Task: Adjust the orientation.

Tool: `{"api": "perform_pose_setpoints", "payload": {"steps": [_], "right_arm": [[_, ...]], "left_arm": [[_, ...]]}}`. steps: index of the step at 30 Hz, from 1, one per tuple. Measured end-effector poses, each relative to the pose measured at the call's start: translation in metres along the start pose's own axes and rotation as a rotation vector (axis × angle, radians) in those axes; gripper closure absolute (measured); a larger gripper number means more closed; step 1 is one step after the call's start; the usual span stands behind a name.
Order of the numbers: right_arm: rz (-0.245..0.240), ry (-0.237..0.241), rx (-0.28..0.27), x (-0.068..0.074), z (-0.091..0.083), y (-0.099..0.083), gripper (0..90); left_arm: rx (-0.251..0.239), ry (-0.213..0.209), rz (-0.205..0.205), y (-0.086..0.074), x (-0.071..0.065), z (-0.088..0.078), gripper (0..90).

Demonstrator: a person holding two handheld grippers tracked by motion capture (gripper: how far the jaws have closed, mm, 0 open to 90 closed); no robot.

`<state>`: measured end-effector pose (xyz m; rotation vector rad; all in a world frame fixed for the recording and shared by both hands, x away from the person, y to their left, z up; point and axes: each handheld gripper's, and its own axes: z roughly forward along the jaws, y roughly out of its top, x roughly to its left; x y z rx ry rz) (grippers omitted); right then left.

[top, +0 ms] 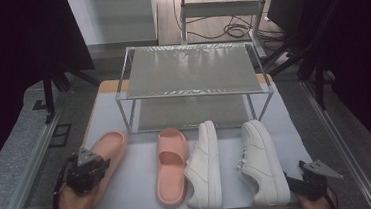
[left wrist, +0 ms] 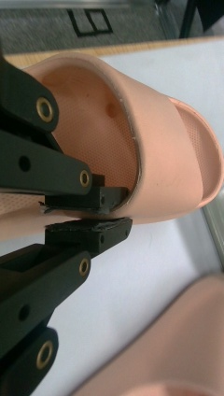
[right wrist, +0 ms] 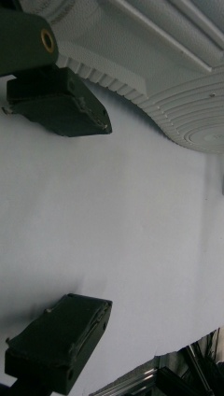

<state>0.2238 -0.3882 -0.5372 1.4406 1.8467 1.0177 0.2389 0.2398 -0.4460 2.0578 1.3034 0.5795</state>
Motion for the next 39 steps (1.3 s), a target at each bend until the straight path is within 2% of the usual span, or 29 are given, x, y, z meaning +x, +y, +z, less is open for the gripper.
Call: {"api": "perform_pose_setpoints", "payload": {"steps": [6,11,20,27,39], "right_arm": [[0.000,0.000,0.000,0.000,0.000,0.000,13.1],[0.000,0.000,0.000,0.000,0.000,0.000,13.1],[0.001,0.001,-0.001,0.000,0.000,0.000,13.1],[0.000,0.002,-0.001,0.000,0.000,0.000,13.1],[0.000,0.003,-0.001,0.000,0.000,0.000,13.1]], "left_arm": [[-0.015,-0.028,0.029,0.005,-0.012,-0.002,83.9],[-0.023,-0.054,0.047,0.012,-0.021,0.004,83.9],[-0.044,-0.078,0.062,0.029,-0.036,0.026,83.9],[-0.058,-0.086,0.061,0.040,-0.041,0.039,83.8],[-0.079,-0.073,0.061,0.063,-0.048,0.066,83.8]]}}
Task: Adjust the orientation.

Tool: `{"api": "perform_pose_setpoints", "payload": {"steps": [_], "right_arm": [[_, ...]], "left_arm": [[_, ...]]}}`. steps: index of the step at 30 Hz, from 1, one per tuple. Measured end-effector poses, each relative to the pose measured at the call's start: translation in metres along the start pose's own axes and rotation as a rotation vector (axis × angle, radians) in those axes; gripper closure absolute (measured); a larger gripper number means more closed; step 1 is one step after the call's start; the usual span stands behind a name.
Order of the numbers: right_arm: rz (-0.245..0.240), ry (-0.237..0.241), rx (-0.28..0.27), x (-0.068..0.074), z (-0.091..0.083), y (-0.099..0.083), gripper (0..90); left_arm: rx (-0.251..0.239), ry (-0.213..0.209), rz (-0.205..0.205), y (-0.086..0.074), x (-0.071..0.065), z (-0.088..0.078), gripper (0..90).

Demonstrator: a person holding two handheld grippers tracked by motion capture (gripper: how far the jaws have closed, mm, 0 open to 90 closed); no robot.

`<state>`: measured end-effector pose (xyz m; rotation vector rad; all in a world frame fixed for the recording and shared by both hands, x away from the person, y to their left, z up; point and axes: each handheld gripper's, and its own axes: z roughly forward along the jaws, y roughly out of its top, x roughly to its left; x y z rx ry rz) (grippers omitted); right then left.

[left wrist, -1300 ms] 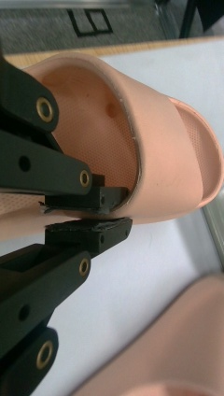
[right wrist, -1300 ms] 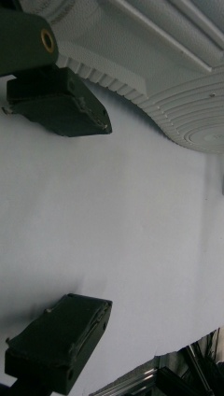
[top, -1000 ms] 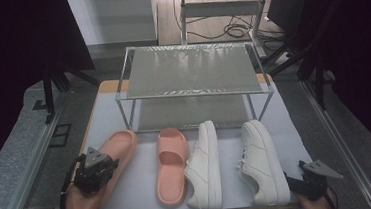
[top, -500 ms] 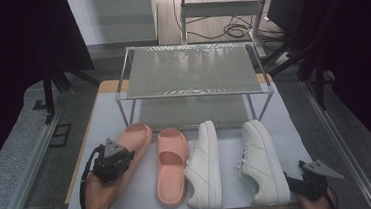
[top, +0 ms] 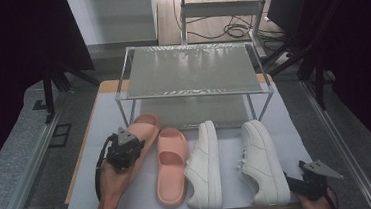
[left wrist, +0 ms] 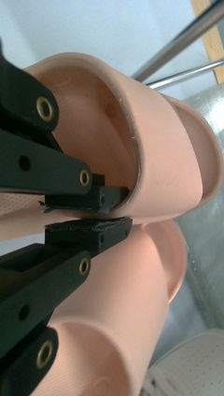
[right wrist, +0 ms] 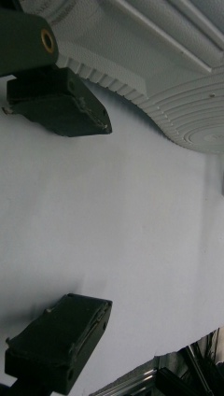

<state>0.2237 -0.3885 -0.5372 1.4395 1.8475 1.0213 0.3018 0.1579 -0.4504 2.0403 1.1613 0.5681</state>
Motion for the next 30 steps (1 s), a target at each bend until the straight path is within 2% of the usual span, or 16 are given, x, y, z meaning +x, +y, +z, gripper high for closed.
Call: {"api": "perform_pose_setpoints", "payload": {"steps": [5,13,22,30], "right_arm": [[-0.001,0.000,0.000,0.000,0.000,0.000,13.1],[-0.001,0.001,0.000,0.000,0.000,0.000,13.1],[0.000,0.002,0.000,0.000,0.000,0.000,13.1],[-0.001,0.003,-0.001,0.000,0.000,0.000,13.1]], "left_arm": [[-0.006,0.023,-0.015,0.008,0.002,0.015,83.8],[-0.018,0.038,-0.032,0.017,0.004,0.032,83.6],[-0.036,0.061,-0.043,0.026,0.001,0.054,83.4],[-0.026,0.079,-0.056,0.029,0.004,0.069,83.2]]}}
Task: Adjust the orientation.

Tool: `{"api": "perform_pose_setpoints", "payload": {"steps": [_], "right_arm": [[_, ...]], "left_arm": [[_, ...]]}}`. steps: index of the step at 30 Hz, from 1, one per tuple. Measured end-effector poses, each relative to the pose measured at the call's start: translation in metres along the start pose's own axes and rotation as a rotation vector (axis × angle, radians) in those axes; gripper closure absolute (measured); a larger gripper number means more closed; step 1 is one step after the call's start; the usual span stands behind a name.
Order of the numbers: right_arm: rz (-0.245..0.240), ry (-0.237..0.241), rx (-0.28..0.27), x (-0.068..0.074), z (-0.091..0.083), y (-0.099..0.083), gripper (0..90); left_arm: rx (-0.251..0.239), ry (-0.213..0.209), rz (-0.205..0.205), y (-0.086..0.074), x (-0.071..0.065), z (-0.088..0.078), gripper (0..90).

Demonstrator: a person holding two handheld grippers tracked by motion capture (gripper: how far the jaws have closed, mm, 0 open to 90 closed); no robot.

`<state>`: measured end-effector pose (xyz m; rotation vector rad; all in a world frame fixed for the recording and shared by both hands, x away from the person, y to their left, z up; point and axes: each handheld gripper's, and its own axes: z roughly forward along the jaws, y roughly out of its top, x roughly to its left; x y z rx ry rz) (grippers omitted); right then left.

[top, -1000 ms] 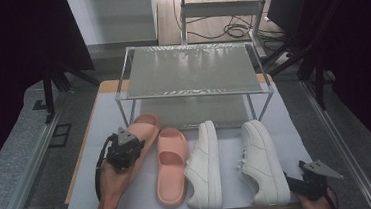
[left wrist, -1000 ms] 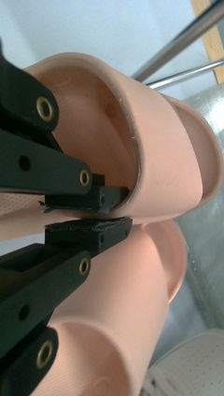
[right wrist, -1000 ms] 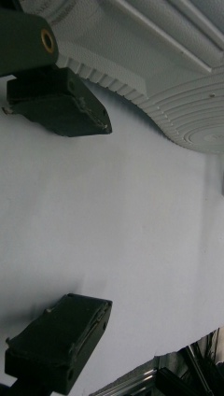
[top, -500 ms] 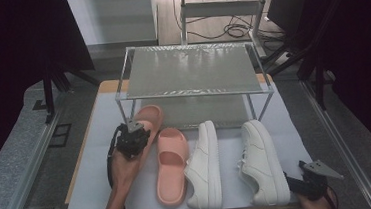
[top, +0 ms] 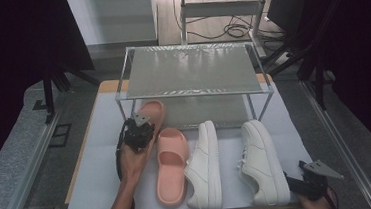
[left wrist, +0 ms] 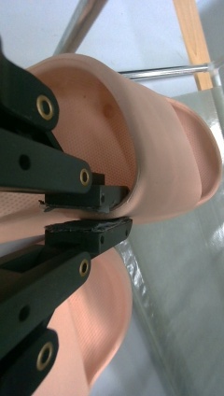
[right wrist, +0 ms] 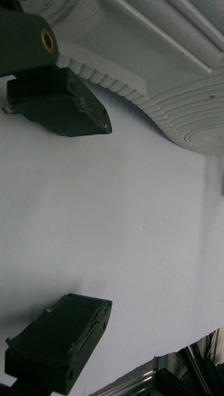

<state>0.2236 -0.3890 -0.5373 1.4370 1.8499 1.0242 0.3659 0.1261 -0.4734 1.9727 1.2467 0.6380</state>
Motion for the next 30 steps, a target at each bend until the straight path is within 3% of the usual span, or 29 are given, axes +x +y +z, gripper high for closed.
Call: {"api": "perform_pose_setpoints", "payload": {"steps": [8,19,30], "right_arm": [[0.001,0.002,0.000,0.000,0.000,0.000,13.1],[0.001,0.001,0.000,0.000,0.000,0.000,13.1],[0.000,-0.001,0.000,0.000,0.000,0.000,13.1]], "left_arm": [[0.002,-0.017,-0.003,0.000,0.001,0.000,79.4],[-0.018,-0.063,-0.010,-0.011,0.010,-0.031,76.5],[-0.028,-0.097,-0.036,-0.036,0.027,-0.068,88.1]]}}
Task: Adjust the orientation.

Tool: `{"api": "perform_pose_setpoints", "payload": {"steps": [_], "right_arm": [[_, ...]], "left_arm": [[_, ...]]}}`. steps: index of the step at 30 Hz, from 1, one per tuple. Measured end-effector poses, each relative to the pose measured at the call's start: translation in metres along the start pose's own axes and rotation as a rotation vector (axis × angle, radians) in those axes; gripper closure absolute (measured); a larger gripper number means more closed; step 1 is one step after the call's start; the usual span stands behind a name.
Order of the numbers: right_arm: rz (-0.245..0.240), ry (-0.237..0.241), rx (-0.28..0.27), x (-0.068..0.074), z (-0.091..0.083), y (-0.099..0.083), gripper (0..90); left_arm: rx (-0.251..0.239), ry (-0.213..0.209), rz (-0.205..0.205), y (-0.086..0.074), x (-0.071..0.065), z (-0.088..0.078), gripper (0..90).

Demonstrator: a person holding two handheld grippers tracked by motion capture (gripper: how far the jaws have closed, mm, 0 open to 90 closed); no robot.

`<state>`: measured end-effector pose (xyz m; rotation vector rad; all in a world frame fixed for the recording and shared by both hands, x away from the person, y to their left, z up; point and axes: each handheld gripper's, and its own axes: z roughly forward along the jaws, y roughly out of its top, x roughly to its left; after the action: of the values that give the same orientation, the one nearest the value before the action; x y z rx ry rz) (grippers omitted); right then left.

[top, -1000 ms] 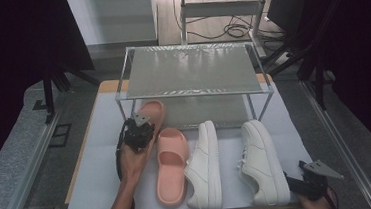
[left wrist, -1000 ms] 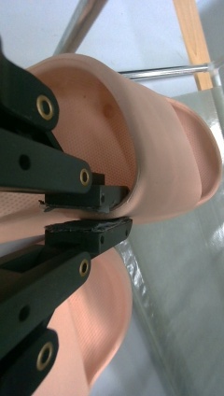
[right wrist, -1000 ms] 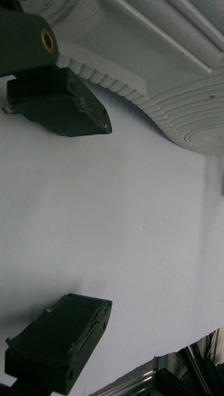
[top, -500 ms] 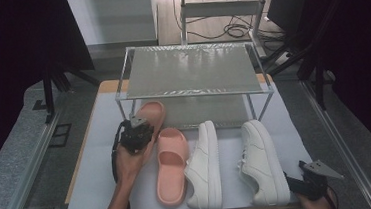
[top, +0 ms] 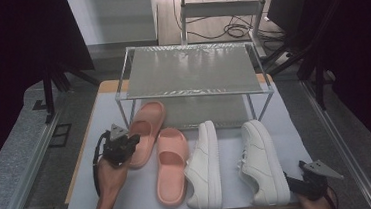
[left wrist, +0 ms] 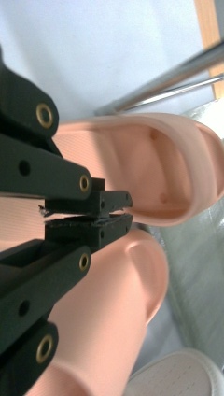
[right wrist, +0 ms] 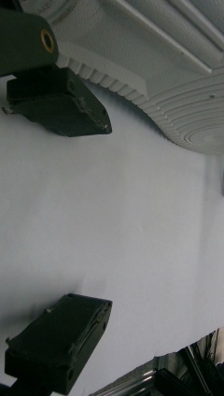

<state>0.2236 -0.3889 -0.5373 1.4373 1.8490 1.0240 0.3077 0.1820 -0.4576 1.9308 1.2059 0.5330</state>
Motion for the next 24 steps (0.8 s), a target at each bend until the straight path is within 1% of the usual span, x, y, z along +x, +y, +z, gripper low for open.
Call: {"api": "perform_pose_setpoints", "payload": {"steps": [2,4,5,6,7,8,9,11,12,13,14,15,16,17,18,19,20,22,24], "right_arm": [[-0.001,0.000,0.000,0.000,0.000,0.000,13.1],[0.001,0.000,0.000,0.000,0.000,0.000,13.1],[0.001,0.000,0.000,0.000,0.000,0.000,13.1],[0.000,-0.001,0.000,0.000,0.000,0.000,13.1],[-0.001,-0.001,0.000,0.000,0.000,0.000,13.1],[-0.001,-0.001,0.000,0.000,0.000,0.000,13.1],[-0.001,-0.001,0.000,0.000,0.000,0.000,13.1],[-0.001,-0.001,0.000,0.000,0.000,0.000,13.1],[-0.001,-0.001,0.000,0.000,0.000,0.000,13.1],[-0.001,-0.001,0.000,0.000,0.000,0.000,13.1],[-0.001,-0.001,0.000,0.000,0.000,0.000,13.1],[0.000,-0.002,-0.001,0.000,0.000,0.000,13.1],[0.000,-0.002,-0.001,0.000,0.000,0.000,13.1],[0.000,-0.002,-0.001,0.000,0.000,0.000,13.1],[0.000,-0.002,-0.001,0.000,0.000,0.000,13.1],[0.000,-0.002,-0.001,0.000,0.000,0.000,13.1],[0.000,-0.002,-0.001,0.000,0.000,0.000,13.1],[0.000,-0.003,-0.001,0.000,0.000,0.000,13.1],[0.002,-0.002,0.000,0.001,0.000,0.000,13.1]], "left_arm": [[0.009,-0.002,0.002,-0.008,0.003,-0.008,89.5],[0.012,-0.004,0.002,-0.012,0.003,-0.010,89.7],[0.017,-0.005,0.002,-0.015,0.004,-0.012,89.7],[0.020,-0.009,-0.003,-0.021,0.005,-0.017,89.7],[0.020,-0.009,-0.003,-0.021,0.005,-0.017,89.7],[0.022,-0.013,-0.005,-0.025,0.006,-0.019,89.7],[0.028,-0.014,-0.006,-0.032,0.007,-0.023,89.8],[0.032,-0.016,-0.012,-0.039,0.007,-0.027,89.8],[0.032,-0.016,-0.012,-0.039,0.007,-0.027,89.8],[0.040,-0.016,-0.014,-0.047,0.007,-0.030,89.8],[0.040,-0.016,-0.014,-0.047,0.007,-0.030,89.8],[0.047,-0.021,-0.018,-0.054,0.008,-0.033,89.8],[0.047,-0.021,-0.018,-0.054,0.008,-0.033,89.8],[0.051,-0.019,-0.020,-0.060,0.008,-0.035,89.8],[0.051,-0.019,-0.020,-0.060,0.008,-0.035,89.8],[0.056,-0.019,-0.022,-0.066,0.007,-0.037,89.8],[0.056,-0.019,-0.022,-0.066,0.007,-0.037,89.8],[0.071,-0.014,-0.018,-0.075,0.006,-0.037,89.8],[0.075,-0.013,-0.018,-0.077,0.006,-0.037,89.8]]}}
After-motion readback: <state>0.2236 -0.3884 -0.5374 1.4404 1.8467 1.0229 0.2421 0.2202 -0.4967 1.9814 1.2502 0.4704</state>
